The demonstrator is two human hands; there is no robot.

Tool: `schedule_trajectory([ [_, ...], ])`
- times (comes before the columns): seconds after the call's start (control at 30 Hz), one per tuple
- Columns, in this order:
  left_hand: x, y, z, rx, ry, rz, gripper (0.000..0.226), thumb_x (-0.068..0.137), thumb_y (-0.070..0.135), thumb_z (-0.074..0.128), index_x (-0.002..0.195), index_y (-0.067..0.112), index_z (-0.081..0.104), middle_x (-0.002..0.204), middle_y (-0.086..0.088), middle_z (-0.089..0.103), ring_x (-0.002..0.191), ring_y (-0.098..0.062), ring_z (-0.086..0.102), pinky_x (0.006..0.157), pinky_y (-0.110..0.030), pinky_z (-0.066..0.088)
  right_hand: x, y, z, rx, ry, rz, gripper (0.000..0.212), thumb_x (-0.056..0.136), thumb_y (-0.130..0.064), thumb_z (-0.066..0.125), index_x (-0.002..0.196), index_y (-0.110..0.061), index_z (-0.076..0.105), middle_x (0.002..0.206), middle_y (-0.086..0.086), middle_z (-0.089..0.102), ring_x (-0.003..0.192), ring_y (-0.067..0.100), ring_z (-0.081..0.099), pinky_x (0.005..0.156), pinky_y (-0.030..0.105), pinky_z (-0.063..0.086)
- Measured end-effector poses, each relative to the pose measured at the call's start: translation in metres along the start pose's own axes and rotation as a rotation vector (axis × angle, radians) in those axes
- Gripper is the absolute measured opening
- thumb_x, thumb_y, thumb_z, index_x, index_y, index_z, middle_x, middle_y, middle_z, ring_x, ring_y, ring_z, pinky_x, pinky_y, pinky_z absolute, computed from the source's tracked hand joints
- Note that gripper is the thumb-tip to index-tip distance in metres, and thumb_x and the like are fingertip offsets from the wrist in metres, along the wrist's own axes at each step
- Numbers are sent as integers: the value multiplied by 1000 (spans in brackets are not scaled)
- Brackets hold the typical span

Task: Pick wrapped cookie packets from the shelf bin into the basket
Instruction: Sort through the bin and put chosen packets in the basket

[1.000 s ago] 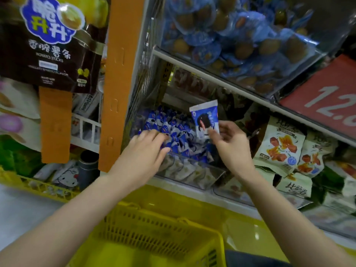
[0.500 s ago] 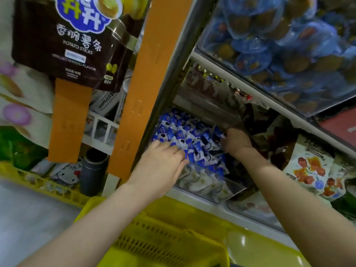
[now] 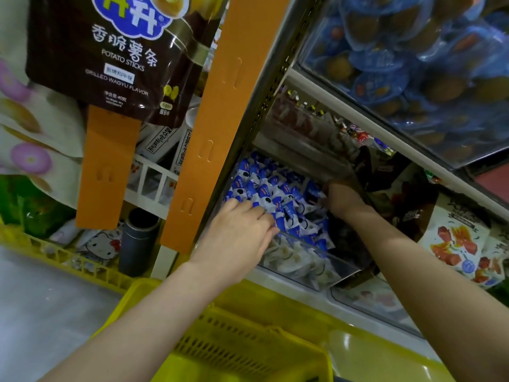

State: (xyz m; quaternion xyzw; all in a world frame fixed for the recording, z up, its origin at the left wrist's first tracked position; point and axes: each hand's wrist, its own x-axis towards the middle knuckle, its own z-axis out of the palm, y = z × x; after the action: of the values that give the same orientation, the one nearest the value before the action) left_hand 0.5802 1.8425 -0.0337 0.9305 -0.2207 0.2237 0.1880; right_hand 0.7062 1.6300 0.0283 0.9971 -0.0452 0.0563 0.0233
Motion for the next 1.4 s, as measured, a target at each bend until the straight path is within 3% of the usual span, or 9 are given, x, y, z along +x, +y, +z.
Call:
schedule_trajectory([
  [0.1,0,0,0,-6,1,-1,35,99,35,31,104,19,62,99,2,66,92,-19,55,85,-34,34,4,1,1,69,-139,19,32,86,-17,63,113,0,57,118,18,57,98,26,53,75,26,34],
  [0.4,-2,0,-4,-37,-16,-5,36,98,34,26,110,22,58,104,5,63,97,-15,52,87,-31,29,4,-2,25,-14,-135,22,26,87,-5,59,112,0,57,117,17,58,107,28,56,81,28,43],
  [0.53,-2,0,-3,-46,-6,-3,34,98,33,28,107,21,59,101,4,63,94,-16,51,85,-31,28,13,-2,20,182,-112,35,38,87,-1,56,125,-5,52,128,14,53,114,26,52,82,24,39],
  [0.67,0,0,-4,-41,8,-2,44,94,33,21,101,20,62,95,3,65,89,-17,53,82,-32,33,19,-10,23,282,-87,-59,26,94,-21,52,116,-8,58,119,11,59,92,13,53,76,21,40],
  [0.9,-1,0,-4,-37,-2,18,35,97,33,28,107,21,59,101,3,63,95,-17,52,85,-31,32,22,-19,36,148,-129,-35,36,91,-23,57,121,-4,53,122,16,57,111,28,54,95,36,45],
  [1.07,-1,-2,-6,-32,10,35,37,97,34,25,108,20,58,104,3,63,97,-16,53,88,-31,32,24,-9,28,134,-158,-13,31,90,-22,58,114,-3,56,113,14,58,103,25,55,79,28,40],
  [1.2,1,-7,-10,14,66,46,33,91,32,38,88,15,66,81,0,68,78,-19,61,75,-33,46,24,-8,29,12,-109,-71,22,93,-24,53,102,-6,61,102,12,61,90,23,57,75,31,43],
  [1.3,1,-10,-7,19,101,60,27,90,29,43,81,15,65,73,0,65,70,-19,60,68,-32,49,36,-24,26,230,109,-173,21,96,-22,46,109,-9,55,100,6,55,86,19,52,79,31,41],
  [1.4,2,-13,-4,26,98,80,33,92,30,35,82,17,64,74,3,65,70,-18,59,67,-31,48,54,-53,24,423,60,-212,22,97,-26,43,112,-16,55,95,-2,50,79,10,48,78,30,39],
])
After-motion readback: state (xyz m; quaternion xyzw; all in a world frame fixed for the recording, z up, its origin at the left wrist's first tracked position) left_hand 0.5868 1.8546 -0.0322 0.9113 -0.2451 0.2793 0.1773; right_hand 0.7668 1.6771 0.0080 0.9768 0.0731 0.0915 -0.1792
